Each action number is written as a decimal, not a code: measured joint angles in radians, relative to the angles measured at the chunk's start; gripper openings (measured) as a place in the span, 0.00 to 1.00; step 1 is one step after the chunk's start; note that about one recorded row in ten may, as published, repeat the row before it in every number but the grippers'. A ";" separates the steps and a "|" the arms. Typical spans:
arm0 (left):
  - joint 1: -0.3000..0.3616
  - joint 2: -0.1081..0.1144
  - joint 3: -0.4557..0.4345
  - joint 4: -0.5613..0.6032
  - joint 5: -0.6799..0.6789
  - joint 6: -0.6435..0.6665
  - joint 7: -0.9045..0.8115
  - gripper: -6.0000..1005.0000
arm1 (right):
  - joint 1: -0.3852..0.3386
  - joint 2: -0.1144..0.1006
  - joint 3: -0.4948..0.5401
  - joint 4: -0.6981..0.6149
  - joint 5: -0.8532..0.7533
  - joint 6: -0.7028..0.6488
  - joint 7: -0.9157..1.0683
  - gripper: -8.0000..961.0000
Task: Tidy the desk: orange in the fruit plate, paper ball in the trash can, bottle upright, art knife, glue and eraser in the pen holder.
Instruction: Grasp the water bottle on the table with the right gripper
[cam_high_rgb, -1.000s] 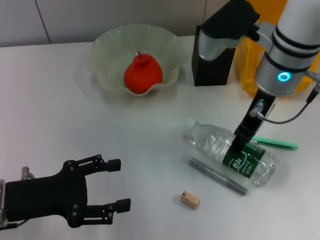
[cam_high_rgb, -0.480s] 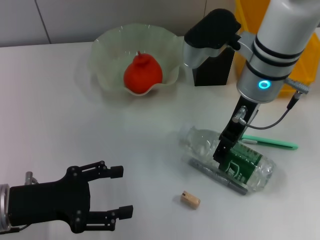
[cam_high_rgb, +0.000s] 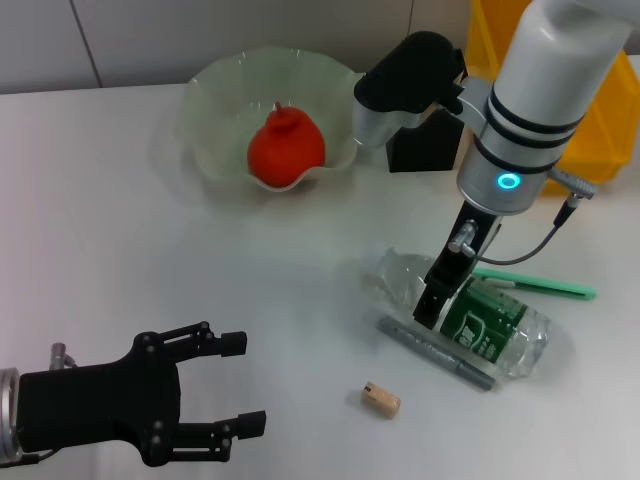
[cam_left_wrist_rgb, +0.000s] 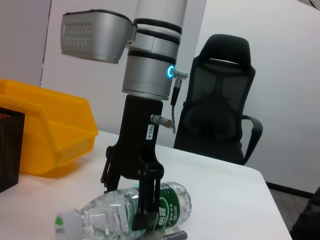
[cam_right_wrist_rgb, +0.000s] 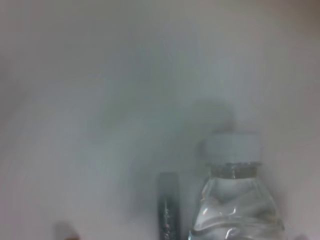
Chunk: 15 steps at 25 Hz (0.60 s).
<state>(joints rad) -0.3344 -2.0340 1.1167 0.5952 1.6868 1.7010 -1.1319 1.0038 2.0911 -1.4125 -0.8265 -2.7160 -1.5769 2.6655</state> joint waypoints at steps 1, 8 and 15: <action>0.000 0.000 0.000 0.000 0.000 0.000 0.000 0.85 | 0.003 0.000 -0.004 0.006 0.006 0.004 0.000 0.85; 0.000 0.000 0.000 0.000 0.000 0.000 0.001 0.85 | 0.012 0.001 -0.070 0.030 0.049 0.021 0.014 0.84; 0.000 0.000 0.000 0.000 -0.001 0.000 0.001 0.85 | 0.006 0.001 -0.081 0.031 0.047 0.021 0.020 0.84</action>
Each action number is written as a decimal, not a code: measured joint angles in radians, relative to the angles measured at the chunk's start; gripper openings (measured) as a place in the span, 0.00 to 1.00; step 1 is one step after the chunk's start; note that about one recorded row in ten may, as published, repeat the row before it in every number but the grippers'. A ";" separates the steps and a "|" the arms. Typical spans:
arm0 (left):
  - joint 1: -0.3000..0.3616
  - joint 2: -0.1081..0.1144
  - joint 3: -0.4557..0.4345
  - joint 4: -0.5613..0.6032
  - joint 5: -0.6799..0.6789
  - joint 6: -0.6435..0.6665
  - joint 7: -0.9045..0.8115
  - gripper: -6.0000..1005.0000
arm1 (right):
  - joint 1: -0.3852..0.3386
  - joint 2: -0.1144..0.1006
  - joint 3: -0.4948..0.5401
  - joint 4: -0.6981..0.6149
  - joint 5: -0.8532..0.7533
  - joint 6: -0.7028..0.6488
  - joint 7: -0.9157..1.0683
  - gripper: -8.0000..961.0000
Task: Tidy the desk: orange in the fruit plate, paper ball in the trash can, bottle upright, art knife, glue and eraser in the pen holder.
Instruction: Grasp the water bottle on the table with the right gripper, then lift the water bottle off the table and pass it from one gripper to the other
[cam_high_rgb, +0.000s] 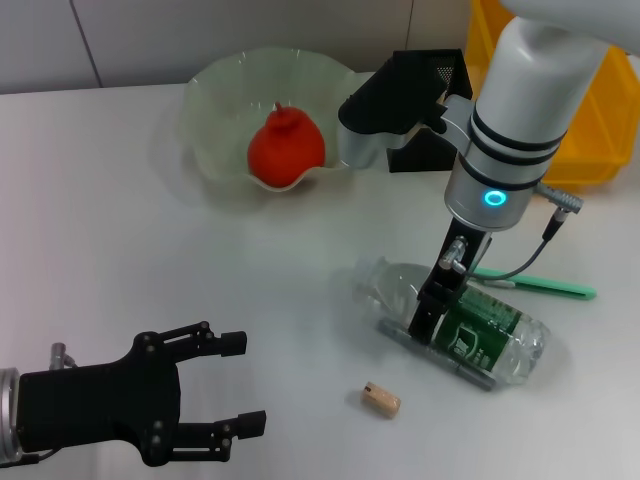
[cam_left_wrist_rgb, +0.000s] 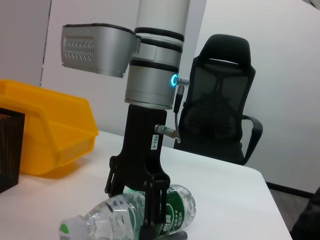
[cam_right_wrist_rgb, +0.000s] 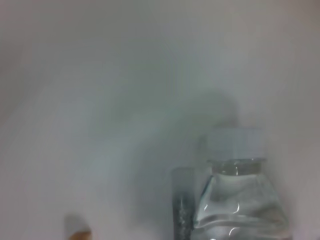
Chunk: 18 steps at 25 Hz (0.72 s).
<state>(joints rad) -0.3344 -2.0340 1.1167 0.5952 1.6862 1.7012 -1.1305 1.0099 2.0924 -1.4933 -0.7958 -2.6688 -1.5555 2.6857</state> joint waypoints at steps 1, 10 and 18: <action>0.000 0.000 0.000 0.000 0.000 0.000 0.000 0.85 | 0.000 0.000 0.000 0.000 0.000 0.000 0.000 0.84; 0.003 0.000 0.000 0.000 -0.001 0.001 0.000 0.85 | -0.054 -0.010 0.014 -0.081 -0.001 -0.043 -0.033 0.83; 0.005 0.000 -0.012 0.000 -0.001 0.007 -0.002 0.85 | -0.195 -0.014 0.143 -0.379 0.000 -0.153 -0.092 0.83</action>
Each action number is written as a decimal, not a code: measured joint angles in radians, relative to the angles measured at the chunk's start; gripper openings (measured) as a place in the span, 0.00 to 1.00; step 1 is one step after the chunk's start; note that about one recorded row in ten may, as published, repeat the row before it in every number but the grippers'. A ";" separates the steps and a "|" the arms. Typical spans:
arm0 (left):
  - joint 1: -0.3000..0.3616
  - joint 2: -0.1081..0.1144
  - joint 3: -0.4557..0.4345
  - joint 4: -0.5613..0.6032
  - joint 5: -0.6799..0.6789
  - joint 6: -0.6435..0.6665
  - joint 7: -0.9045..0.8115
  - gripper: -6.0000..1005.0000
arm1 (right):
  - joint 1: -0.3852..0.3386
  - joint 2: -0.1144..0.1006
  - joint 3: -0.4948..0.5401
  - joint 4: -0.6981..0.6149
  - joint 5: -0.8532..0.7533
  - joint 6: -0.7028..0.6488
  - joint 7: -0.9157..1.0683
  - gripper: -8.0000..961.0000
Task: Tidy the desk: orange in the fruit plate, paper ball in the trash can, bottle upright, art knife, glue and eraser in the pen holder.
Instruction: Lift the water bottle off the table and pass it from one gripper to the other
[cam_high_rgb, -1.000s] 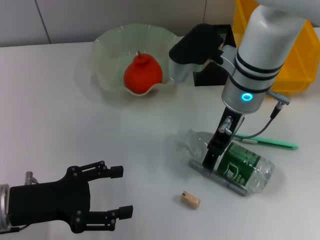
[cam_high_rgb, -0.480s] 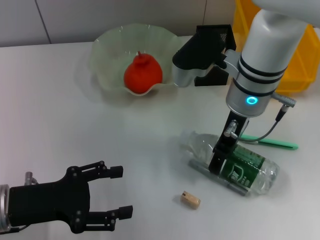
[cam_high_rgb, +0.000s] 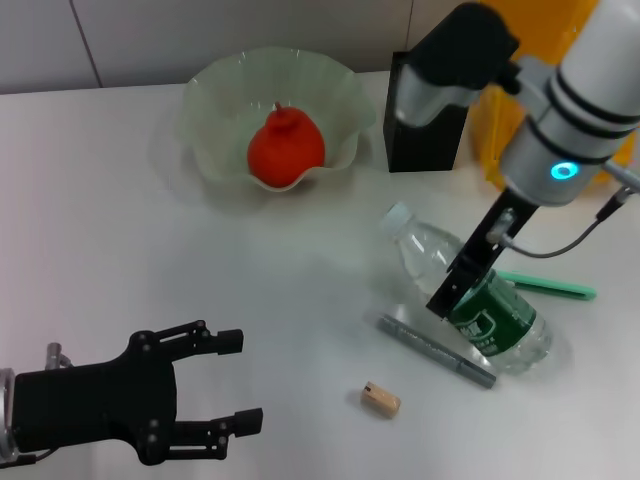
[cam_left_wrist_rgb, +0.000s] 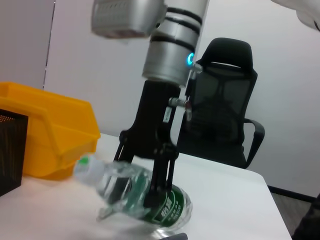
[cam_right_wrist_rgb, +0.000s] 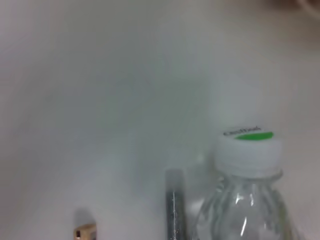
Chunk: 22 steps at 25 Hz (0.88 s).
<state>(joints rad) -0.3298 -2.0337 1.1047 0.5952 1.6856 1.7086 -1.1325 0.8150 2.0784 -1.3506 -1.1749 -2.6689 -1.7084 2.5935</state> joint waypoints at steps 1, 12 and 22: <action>0.000 0.000 0.000 0.000 0.000 0.000 -0.001 0.85 | -0.016 0.000 0.018 -0.032 0.004 -0.012 -0.013 0.83; -0.008 0.000 -0.023 0.000 -0.005 0.007 -0.016 0.85 | -0.179 0.000 0.086 -0.293 0.131 -0.064 -0.151 0.83; -0.015 0.000 -0.042 0.007 -0.007 0.017 -0.046 0.85 | -0.263 0.003 0.137 -0.433 0.217 -0.068 -0.286 0.83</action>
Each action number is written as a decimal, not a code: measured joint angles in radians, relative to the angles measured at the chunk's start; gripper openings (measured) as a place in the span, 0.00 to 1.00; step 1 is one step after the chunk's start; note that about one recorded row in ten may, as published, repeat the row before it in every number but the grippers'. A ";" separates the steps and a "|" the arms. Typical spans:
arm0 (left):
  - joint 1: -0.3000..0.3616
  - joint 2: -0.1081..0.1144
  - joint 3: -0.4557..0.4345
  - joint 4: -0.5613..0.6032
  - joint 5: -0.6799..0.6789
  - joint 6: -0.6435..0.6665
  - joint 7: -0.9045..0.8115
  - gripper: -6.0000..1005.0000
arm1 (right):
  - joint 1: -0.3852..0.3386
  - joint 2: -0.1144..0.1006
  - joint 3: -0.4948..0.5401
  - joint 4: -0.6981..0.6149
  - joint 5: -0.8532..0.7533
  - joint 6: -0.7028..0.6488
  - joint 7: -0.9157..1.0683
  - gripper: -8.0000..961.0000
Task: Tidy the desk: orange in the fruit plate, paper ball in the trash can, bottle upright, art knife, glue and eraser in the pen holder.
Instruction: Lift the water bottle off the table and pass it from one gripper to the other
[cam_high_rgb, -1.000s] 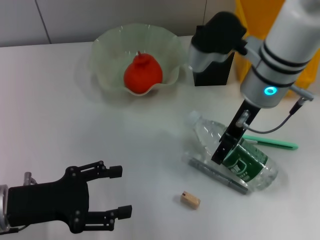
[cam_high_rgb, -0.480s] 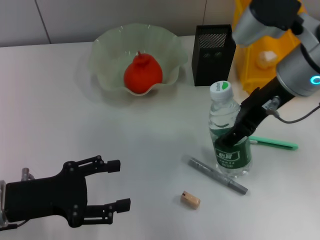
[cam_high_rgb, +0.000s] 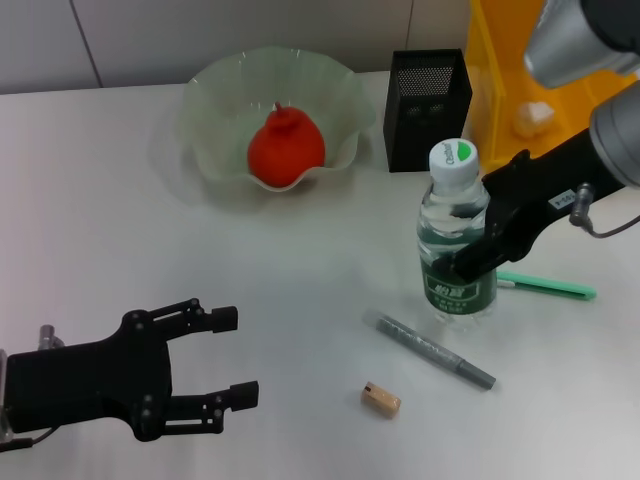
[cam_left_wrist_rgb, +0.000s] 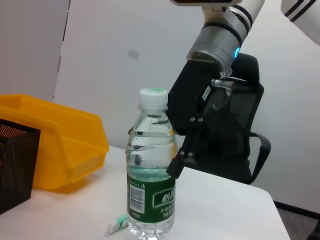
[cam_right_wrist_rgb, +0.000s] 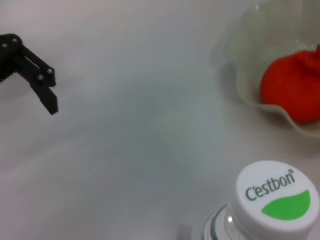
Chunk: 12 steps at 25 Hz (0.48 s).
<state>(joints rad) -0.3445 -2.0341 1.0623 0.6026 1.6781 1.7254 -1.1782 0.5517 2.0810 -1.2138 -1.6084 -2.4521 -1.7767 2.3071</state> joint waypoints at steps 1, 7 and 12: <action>0.000 0.000 -0.002 0.001 0.000 0.001 -0.001 0.85 | -0.002 0.000 0.006 -0.002 0.008 0.001 -0.010 0.83; -0.005 -0.003 -0.020 0.002 0.000 0.005 -0.002 0.85 | -0.032 0.001 0.050 0.009 0.114 0.029 -0.133 0.83; -0.022 -0.004 -0.075 -0.001 0.000 0.013 -0.011 0.85 | -0.081 0.000 0.079 0.050 0.251 0.094 -0.282 0.83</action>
<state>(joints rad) -0.3663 -2.0377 0.9875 0.6014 1.6780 1.7380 -1.1895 0.4711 2.0807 -1.1344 -1.5583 -2.2013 -1.6824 2.0255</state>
